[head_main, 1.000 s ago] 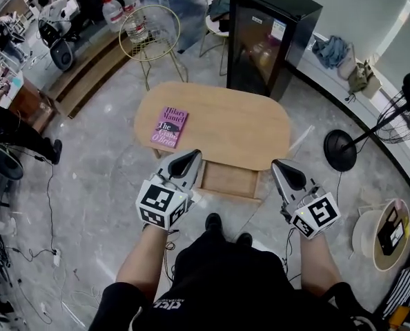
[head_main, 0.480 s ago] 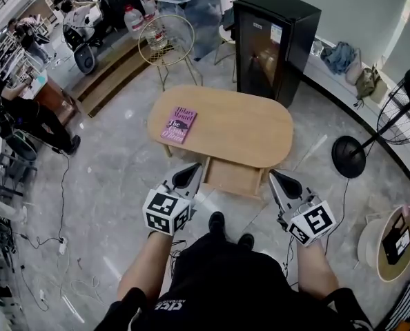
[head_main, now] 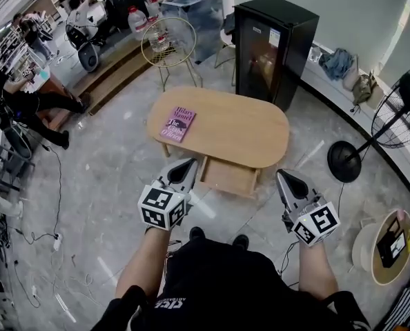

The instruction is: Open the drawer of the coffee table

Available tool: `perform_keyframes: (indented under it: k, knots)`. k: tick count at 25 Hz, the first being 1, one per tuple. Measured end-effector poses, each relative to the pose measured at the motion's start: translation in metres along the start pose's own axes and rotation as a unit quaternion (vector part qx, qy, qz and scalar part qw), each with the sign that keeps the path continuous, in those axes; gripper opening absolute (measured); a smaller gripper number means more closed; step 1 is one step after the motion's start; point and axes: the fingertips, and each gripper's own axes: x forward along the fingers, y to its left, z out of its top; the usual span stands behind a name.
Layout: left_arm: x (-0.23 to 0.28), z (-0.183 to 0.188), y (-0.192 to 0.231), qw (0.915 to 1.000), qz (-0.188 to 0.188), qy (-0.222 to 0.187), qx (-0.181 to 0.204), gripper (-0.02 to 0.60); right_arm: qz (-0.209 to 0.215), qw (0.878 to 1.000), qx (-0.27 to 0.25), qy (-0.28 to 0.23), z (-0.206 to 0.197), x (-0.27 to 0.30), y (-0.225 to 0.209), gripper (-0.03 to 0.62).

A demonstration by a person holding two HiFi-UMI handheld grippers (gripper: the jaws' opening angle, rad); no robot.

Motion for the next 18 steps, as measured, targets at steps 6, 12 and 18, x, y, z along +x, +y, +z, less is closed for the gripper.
perform_keyframes:
  k: [6, 12, 18]
  knots:
    - [0.000, 0.051, 0.040, 0.9991, -0.017, -0.034, 0.020, 0.009, -0.002, 1.000, -0.022, -0.021, 0.025, 0.037, 0.010, 0.003]
    - [-0.029, 0.051, 0.074, 0.9992, -0.023, -0.026, 0.022, 0.009, -0.006, 0.999, -0.011, -0.040, 0.043, 0.081, 0.035, 0.003]
    - [-0.051, 0.045, 0.093, 0.9980, 0.021, -0.060, -0.006, 0.009, 0.027, 0.999, -0.031, -0.007, 0.038, 0.112, 0.076, 0.003]
